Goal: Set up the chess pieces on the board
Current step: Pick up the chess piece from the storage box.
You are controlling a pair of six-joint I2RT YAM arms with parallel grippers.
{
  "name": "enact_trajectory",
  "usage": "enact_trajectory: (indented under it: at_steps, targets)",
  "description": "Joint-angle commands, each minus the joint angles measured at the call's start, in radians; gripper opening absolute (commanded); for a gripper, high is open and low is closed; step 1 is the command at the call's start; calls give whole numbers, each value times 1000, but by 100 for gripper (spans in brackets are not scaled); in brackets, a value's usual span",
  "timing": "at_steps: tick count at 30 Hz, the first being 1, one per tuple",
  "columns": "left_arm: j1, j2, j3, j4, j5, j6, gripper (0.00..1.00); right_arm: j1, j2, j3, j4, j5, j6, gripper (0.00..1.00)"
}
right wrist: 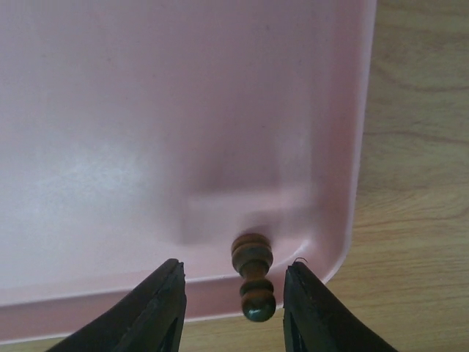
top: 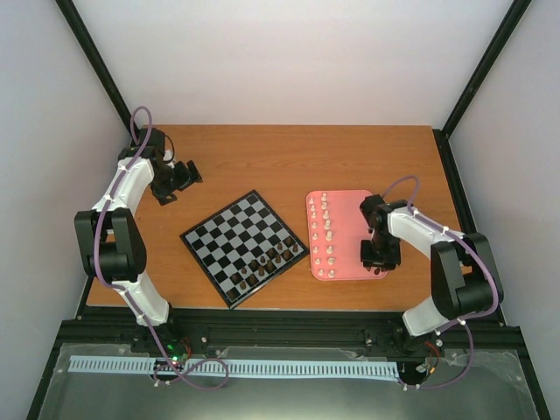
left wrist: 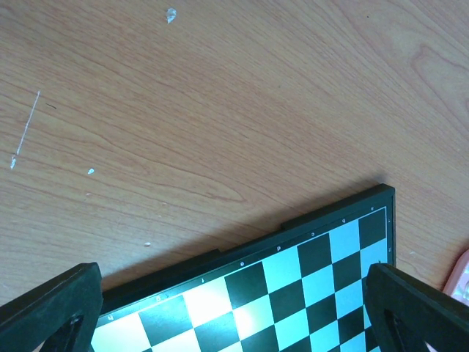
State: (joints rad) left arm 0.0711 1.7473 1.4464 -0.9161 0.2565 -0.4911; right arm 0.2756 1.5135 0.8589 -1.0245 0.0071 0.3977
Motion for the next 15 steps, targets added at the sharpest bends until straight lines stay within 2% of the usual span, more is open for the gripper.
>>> enact_trajectory:
  at_steps: [1, 4, 9, 15]
  targets:
    - [-4, 7, 18, 3, 1, 14, 100, -23, 23, -13, 15, 16, 3, 37]
    - [-4, 12, 19, 2, 4, 14, 100, -28, 21, -14, 10, 18, 5, 34]
    - [-4, 17, 15, 5, 8, 13, 100, -28, 9, -17, -2, 7, 22, 19]
    - [-4, 14, -2, 14, 14, 9, 100, -28, -42, -35, -22, -1, 47, 10]
